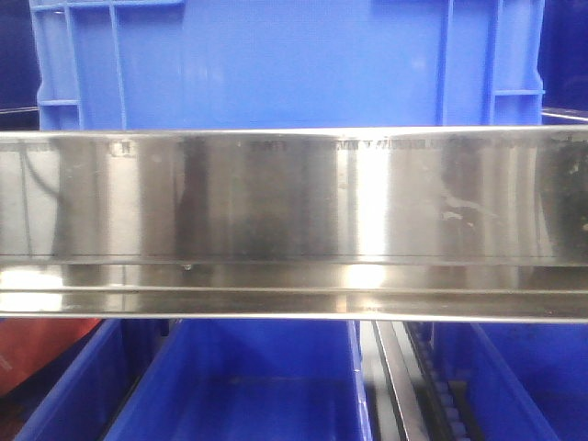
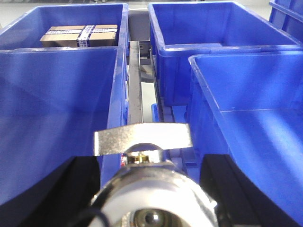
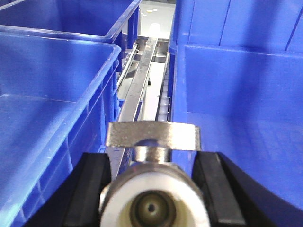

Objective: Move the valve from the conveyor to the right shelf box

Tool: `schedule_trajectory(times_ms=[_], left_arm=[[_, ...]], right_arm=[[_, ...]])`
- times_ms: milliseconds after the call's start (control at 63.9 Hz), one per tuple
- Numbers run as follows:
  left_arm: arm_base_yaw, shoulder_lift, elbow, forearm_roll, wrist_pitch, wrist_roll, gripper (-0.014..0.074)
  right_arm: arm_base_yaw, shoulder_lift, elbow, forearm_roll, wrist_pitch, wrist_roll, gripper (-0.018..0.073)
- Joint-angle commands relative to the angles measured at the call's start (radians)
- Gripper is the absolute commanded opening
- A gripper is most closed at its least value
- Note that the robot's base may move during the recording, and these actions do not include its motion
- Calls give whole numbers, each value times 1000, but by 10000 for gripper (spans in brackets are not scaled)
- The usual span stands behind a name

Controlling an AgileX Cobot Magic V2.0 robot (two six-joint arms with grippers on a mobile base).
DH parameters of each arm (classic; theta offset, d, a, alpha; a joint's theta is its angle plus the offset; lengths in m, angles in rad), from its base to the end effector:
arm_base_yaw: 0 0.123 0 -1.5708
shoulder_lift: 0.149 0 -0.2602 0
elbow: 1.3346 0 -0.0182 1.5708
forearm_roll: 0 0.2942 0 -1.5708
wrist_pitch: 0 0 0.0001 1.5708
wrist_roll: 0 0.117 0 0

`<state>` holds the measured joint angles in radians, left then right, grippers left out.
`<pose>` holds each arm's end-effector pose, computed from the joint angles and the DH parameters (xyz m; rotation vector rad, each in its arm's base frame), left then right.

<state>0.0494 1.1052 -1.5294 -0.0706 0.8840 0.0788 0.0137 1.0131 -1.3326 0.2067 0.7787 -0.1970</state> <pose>0.2754 0.0072 0.4876 0.0213 1.9415 0.0024 0.2676 0.0205 0.4539 -0.1567 1.9235 0.1162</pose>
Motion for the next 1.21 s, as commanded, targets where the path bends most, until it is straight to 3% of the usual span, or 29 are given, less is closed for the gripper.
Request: schedule_trajectory(times_ms=[0, 767, 1190], left_arm=[[-5, -13, -14, -8, -67, -5, -111], [-5, -13, -14, -8, -67, -5, -111], [-5, -11, -31, -20, -145, -5, -111]], right_arm=[[1, -5, -12, -2, -55, -8, -153], [1, -5, -12, -2, -95, -8, -153], [1, -5, -29, 13, -106, -8, -153]])
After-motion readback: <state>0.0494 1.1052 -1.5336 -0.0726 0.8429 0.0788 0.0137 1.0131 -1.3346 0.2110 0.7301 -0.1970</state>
